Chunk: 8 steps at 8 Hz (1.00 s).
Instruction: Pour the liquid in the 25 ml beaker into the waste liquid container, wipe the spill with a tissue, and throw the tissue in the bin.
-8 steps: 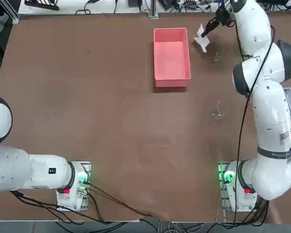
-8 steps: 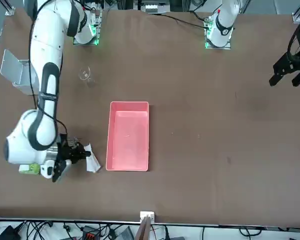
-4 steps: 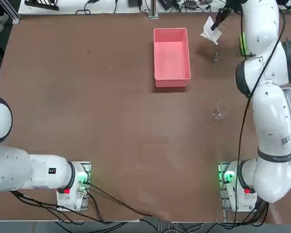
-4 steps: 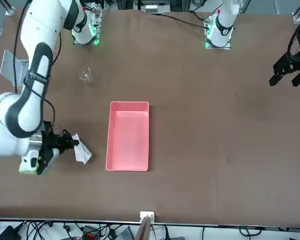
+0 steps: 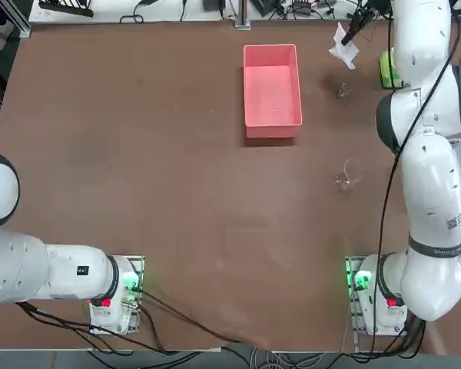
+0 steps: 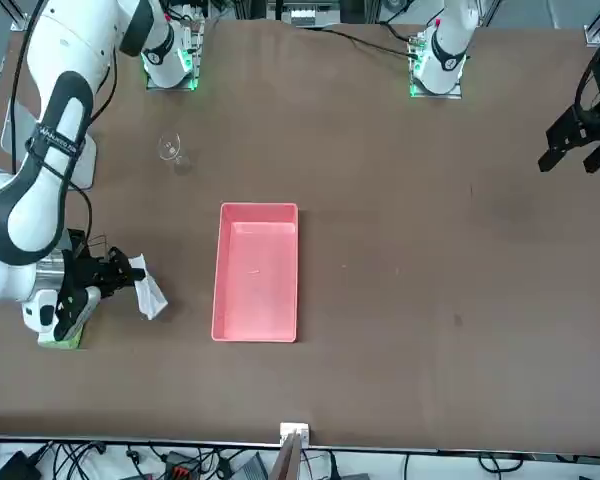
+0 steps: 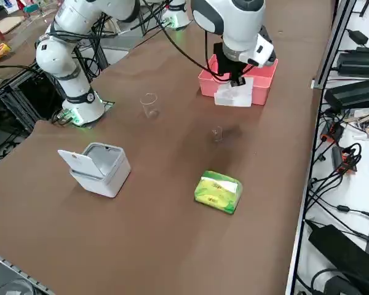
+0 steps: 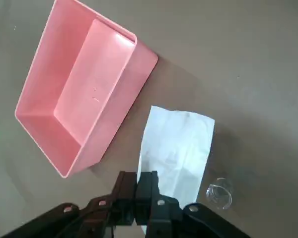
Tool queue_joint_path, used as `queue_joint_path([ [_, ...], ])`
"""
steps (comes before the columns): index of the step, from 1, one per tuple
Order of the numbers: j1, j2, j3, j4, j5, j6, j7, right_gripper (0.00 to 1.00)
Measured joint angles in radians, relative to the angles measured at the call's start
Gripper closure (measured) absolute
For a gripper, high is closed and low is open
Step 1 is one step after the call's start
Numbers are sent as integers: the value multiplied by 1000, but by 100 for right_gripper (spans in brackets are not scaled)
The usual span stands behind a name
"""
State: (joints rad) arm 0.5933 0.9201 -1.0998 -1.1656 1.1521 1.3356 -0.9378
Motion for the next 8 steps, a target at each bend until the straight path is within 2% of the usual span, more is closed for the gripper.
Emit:
queue_joint_path([
  [5,15,-7,4,11,-8,-7,0,98],
  [6,8,-32,33,12,-58,-6,8,98],
  [7,-20,-83,116,12,-151,5,31,98],
  [8,-70,-143,234,11,-255,38,71,98],
])
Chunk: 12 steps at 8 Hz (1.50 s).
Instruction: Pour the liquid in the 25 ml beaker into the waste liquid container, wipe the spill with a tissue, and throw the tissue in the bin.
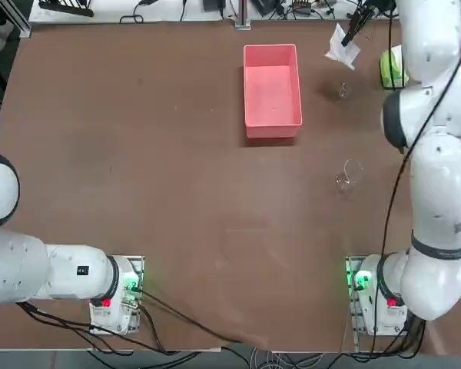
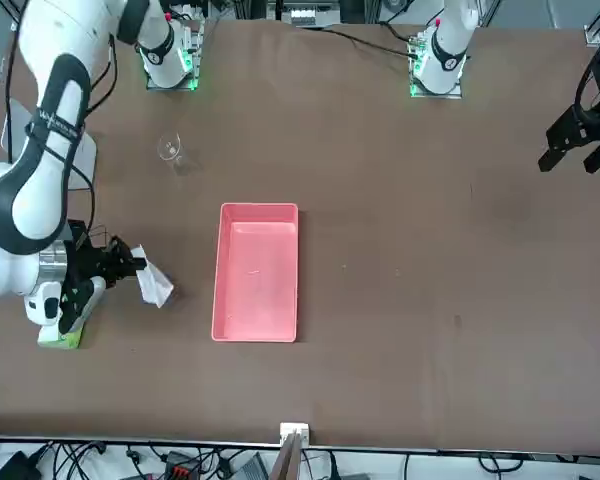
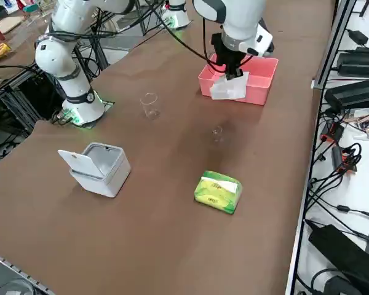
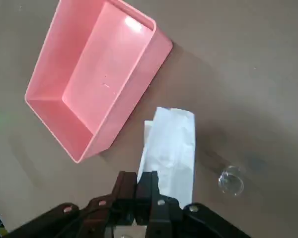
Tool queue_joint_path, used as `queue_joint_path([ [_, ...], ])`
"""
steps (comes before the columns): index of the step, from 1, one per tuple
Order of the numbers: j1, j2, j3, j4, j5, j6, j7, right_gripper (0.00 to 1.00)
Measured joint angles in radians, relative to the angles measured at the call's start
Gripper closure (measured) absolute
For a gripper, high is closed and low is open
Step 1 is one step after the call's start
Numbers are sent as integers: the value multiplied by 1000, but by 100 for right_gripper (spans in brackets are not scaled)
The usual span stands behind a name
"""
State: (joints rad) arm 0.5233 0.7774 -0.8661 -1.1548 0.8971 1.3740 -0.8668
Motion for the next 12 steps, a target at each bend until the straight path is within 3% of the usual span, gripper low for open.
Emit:
queue_joint_path([
  [4,-307,-185,466,-18,-309,102,187,98],
  [5,-388,-220,574,-30,-385,110,233,98],
  [6,-459,-252,657,-49,-454,112,268,98],
  [7,-512,-282,710,-75,-508,114,297,98],
  [8,-546,-317,733,-115,-554,127,327,98],
  [12,-630,-475,744,-390,-784,170,435,97],
])
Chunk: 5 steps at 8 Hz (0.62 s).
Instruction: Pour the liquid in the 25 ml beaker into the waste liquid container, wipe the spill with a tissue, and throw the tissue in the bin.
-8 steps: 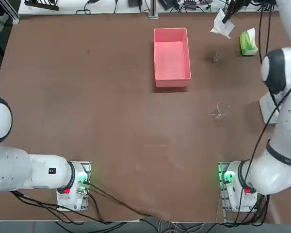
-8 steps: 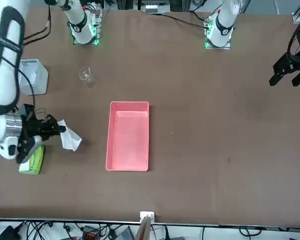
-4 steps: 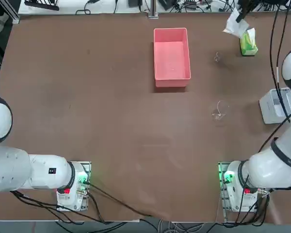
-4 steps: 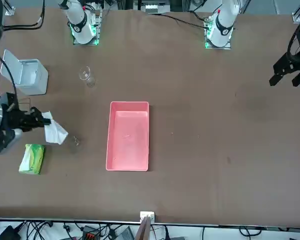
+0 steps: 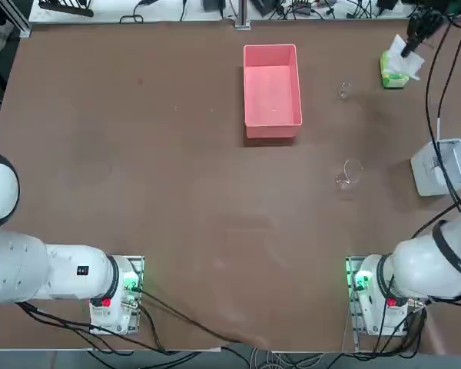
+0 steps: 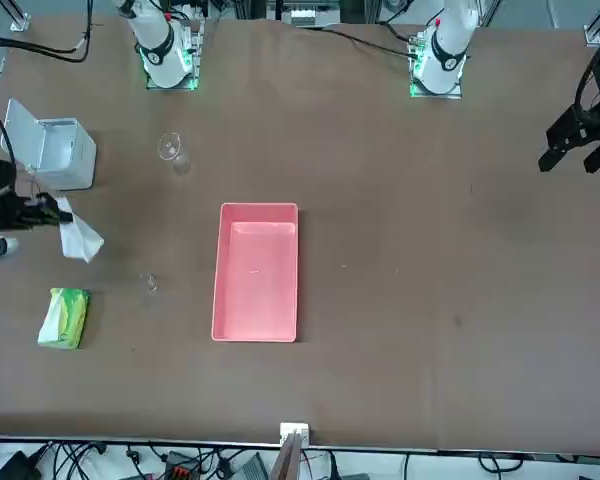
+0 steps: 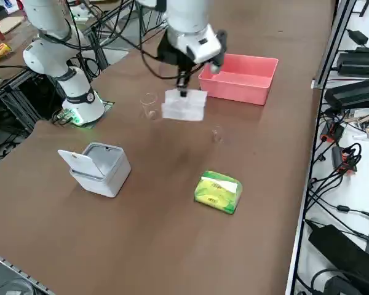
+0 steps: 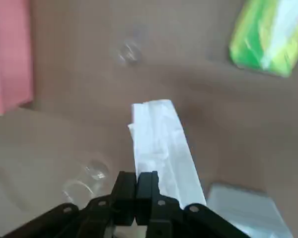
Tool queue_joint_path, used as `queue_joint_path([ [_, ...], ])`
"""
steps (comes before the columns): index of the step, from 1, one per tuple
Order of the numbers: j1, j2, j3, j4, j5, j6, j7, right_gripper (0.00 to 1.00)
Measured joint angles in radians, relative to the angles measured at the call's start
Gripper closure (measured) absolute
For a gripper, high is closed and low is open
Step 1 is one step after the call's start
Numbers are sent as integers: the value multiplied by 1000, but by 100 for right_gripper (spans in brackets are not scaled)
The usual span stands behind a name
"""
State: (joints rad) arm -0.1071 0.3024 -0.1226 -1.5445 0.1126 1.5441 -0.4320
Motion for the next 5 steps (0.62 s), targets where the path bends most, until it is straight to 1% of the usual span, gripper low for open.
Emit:
queue_joint_path([
  [2,-57,-38,0,-125,-57,16,3,97],
  [4,-97,-52,0,-211,-94,39,3,97],
  [5,-105,-66,0,-245,-106,44,4,97],
])
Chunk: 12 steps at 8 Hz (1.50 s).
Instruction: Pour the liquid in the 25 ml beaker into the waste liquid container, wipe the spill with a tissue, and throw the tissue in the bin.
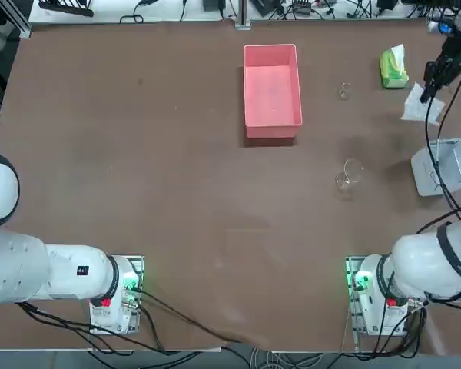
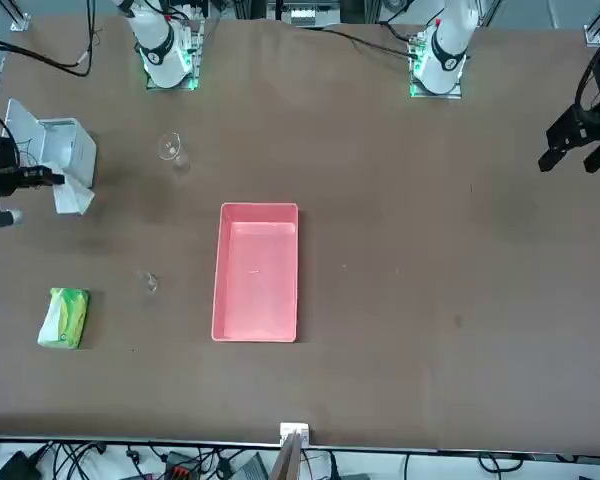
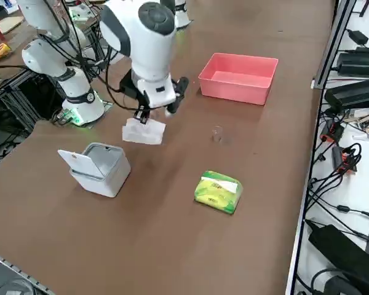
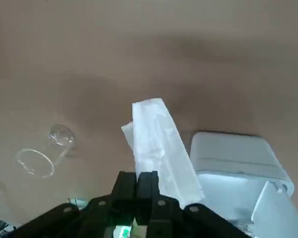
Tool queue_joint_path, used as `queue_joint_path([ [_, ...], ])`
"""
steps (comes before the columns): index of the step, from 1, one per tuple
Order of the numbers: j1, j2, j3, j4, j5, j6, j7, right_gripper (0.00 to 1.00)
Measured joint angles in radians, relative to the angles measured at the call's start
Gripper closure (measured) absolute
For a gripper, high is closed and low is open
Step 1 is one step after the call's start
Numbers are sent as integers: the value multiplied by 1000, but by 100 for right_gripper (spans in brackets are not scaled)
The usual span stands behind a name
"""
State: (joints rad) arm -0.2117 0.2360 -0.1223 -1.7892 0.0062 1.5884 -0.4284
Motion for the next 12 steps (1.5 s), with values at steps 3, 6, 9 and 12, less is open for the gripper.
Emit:
queue_joint_path([
  [3,-9,-87,-21,-86,-29,-3,1,97],
  [6,-12,-136,-109,-149,-51,-7,-47,97],
  [9,-40,-136,-158,-203,-65,-2,-77,96],
  [12,-57,-135,-181,-225,-86,11,-112,95],
])
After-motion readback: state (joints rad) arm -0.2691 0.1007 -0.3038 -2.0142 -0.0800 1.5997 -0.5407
